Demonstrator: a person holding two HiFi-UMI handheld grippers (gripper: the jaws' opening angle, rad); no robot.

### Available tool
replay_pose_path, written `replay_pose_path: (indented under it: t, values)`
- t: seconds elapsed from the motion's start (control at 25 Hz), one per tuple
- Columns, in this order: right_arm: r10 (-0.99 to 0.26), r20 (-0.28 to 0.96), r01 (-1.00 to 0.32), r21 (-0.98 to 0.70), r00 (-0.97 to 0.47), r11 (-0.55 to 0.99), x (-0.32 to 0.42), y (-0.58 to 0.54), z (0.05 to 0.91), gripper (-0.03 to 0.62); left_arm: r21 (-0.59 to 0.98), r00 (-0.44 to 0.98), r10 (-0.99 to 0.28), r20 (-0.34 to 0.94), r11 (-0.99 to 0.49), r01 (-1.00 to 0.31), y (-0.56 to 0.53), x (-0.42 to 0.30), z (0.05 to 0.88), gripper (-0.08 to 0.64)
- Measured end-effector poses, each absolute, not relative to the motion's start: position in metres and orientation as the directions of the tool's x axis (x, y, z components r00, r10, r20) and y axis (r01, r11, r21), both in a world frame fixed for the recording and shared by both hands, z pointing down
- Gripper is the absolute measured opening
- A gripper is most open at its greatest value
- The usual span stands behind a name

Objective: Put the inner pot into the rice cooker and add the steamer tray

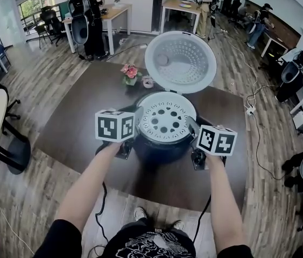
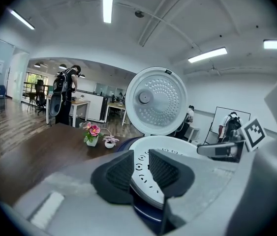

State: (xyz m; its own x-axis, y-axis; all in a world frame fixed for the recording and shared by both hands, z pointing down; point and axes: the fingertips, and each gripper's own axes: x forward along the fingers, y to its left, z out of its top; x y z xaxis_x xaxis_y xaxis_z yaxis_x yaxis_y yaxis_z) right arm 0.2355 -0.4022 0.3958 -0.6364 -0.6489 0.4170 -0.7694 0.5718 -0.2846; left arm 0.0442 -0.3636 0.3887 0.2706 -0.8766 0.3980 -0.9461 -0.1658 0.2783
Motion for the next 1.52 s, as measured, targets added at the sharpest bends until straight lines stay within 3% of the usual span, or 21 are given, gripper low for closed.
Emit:
replay_pose_path:
  t: [0.72, 1.52]
  values:
    - [-0.683, 0.340, -0.763, -0.309, -0.647, 0.568, 0.262, -0.402, 0.385, 0.151, 0.239, 0.249, -0.896, 0.367, -0.167, -0.956, -0.362, 0.054, 0.385, 0.152]
    - [-0.743, 0.305, -0.796, -0.104, -0.596, 0.596, 0.373, -0.378, 0.343, 0.145, 0.099, 0.282, -0.910, 0.303, -0.264, -0.959, -0.342, 0.184, 0.342, 0.152]
